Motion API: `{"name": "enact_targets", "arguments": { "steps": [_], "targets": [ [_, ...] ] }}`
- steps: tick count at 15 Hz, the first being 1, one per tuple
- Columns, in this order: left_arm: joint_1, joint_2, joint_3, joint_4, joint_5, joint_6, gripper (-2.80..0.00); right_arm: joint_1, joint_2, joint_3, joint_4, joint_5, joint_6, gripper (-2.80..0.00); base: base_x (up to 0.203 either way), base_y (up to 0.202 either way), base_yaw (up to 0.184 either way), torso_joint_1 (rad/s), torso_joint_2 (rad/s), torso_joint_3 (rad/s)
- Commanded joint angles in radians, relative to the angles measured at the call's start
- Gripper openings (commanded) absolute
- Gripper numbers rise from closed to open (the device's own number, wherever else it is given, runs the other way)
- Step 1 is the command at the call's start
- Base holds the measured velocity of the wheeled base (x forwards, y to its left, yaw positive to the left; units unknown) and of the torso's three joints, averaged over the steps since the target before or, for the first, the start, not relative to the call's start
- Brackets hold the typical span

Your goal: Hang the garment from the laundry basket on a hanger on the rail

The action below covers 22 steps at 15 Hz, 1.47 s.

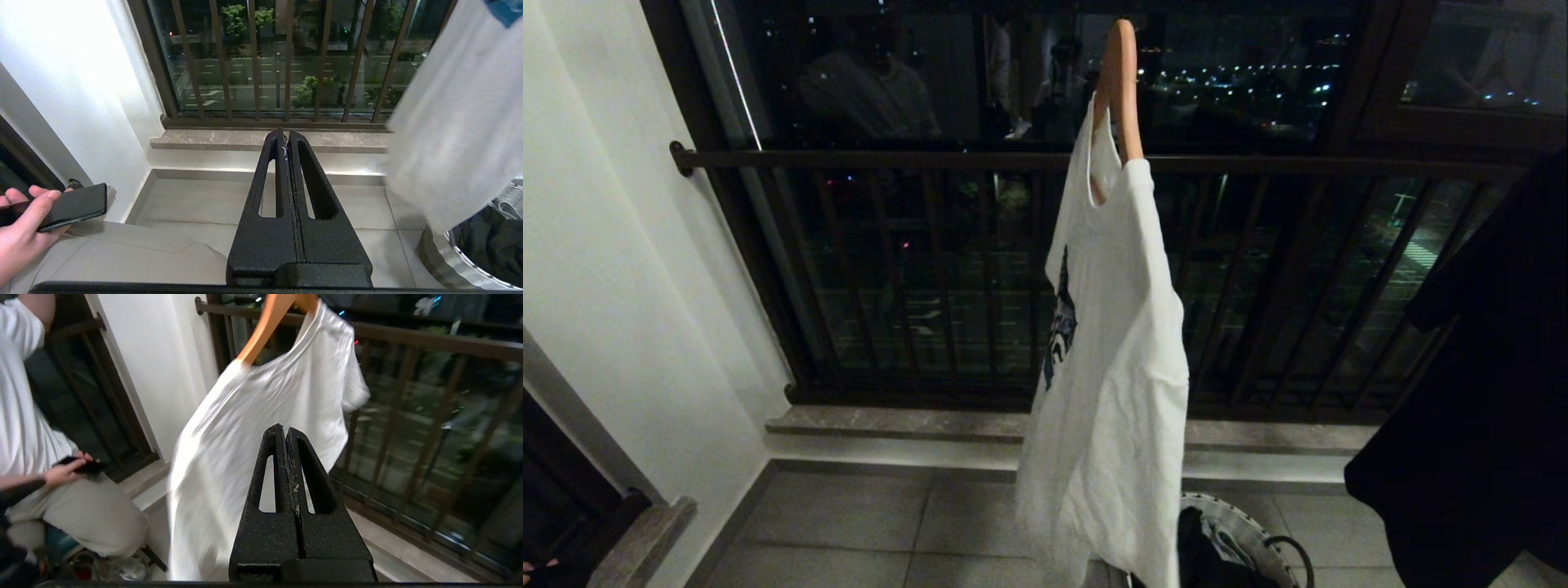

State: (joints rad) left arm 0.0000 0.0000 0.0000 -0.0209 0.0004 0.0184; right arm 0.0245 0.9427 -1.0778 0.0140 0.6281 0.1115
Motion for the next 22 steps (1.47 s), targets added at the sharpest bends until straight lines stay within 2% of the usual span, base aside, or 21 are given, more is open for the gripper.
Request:
{"name": "enact_targets", "arguments": {
  "steps": [1,6,11,13,16,19,21,22],
  "targets": [
    [0.0,0.0,0.008,-0.001,0.001,-0.003,-2.8,-0.011,-0.216,0.081,0.037,0.002,-0.003,-2.8,0.0,0.0,0.0,0.0,0.0,0.0],
    [0.0,0.0,0.008,-0.001,0.003,-0.009,-2.8,-0.022,-0.482,0.147,0.318,-0.013,-0.009,-2.8,0.0,0.0,0.0,0.0,0.0,0.0],
    [0.0,0.0,0.008,-0.001,0.003,-0.009,-2.8,-0.023,-0.669,0.237,0.422,-0.064,-0.013,-2.8,0.0,0.0,0.0,0.0,0.0,0.0],
    [0.0,0.0,0.008,-0.001,0.003,-0.009,-2.8,-0.028,-0.735,0.336,0.423,-0.092,-0.017,-2.8,0.0,0.0,0.0,0.0,0.0,0.0],
    [0.0,0.0,0.008,-0.001,0.003,-0.01,-2.8,-0.03,-0.784,0.574,0.351,-0.231,-0.069,-2.8,0.0,0.0,0.0,0.0,0.0,0.0],
    [0.0,0.0,0.008,-0.001,0.003,-0.011,-2.8,-0.031,-0.786,0.858,0.097,-0.407,-0.118,-2.8,0.0,0.0,0.0,0.0,0.0,0.0],
    [0.0,0.0,0.008,-0.001,0.003,-0.011,-2.8,-0.032,-0.797,0.997,-0.029,-0.481,-0.156,-2.8,0.0,0.0,0.0,0.0,0.0,0.0],
    [0.0,0.0,0.008,-0.001,0.003,-0.011,-2.8,-0.032,-0.836,1.029,-0.044,-0.499,-0.168,-2.8,0.0,0.0,0.0,0.0,0.0,0.0]
  ]
}}
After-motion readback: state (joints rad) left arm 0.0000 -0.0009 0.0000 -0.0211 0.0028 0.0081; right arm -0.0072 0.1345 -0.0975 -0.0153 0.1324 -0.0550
